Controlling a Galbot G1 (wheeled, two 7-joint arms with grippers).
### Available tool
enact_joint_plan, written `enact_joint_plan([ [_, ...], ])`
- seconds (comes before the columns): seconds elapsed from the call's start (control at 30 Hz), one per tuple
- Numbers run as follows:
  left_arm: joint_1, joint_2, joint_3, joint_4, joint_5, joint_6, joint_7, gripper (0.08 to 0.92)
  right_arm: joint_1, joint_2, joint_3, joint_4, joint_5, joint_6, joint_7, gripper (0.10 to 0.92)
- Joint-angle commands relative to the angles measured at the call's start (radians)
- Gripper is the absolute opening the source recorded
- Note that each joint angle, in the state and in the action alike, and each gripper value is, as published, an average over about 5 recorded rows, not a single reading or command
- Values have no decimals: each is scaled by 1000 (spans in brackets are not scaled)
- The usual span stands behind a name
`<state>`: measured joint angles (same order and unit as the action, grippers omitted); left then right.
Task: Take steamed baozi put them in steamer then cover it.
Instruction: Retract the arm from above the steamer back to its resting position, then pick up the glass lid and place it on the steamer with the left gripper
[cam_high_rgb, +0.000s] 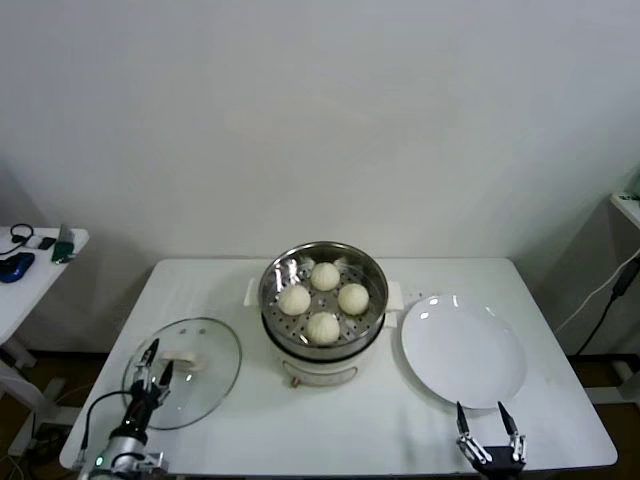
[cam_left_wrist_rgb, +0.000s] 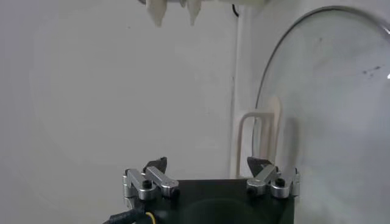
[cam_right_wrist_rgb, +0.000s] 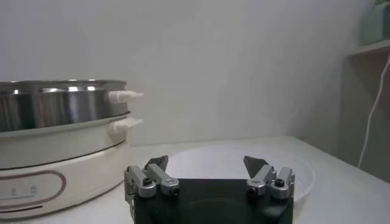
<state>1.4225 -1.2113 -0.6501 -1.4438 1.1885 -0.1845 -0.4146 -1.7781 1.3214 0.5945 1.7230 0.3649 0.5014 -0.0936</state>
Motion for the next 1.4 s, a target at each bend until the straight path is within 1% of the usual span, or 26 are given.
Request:
enact_joint_plan([
  [0.03, -71, 2, 10, 68, 25, 1, -6, 823, -6, 12, 0, -4, -17, 19, 4, 823],
  [0.13, -76, 0, 8, 81, 36, -1, -5, 807, -8, 18, 0, -2, -23, 22, 5, 823],
  [0.23, -76, -1, 6, 91, 46, 0, -7, 748, -8, 23, 0, 0, -28, 22, 5, 823],
  [0.73, -83, -40, 7, 118, 80, 7, -19, 317, -2, 32, -2, 2, -50, 24, 8, 823],
  [0.87, -76, -40, 2, 100, 78, 13, -17, 197, -4, 30, 0, 3, -50, 26, 15, 823],
  [0.97, -54, -36, 0, 26, 49, 28, -1, 141, -4, 29, 5, 6, -58, 20, 26, 823],
  [1.1, -10, -14, -6, -151, -23, 87, 55, 134, -7, 31, 17, 25, -88, -13, 52, 823],
  [1.27, 48, 60, -20, -395, -170, 223, 205, 134, -11, 33, 30, 46, -135, -48, 83, 823],
  [1.4, 67, 149, -9, -584, -247, 407, 335, 134, -11, 36, 38, 48, -166, -53, 98, 823],
])
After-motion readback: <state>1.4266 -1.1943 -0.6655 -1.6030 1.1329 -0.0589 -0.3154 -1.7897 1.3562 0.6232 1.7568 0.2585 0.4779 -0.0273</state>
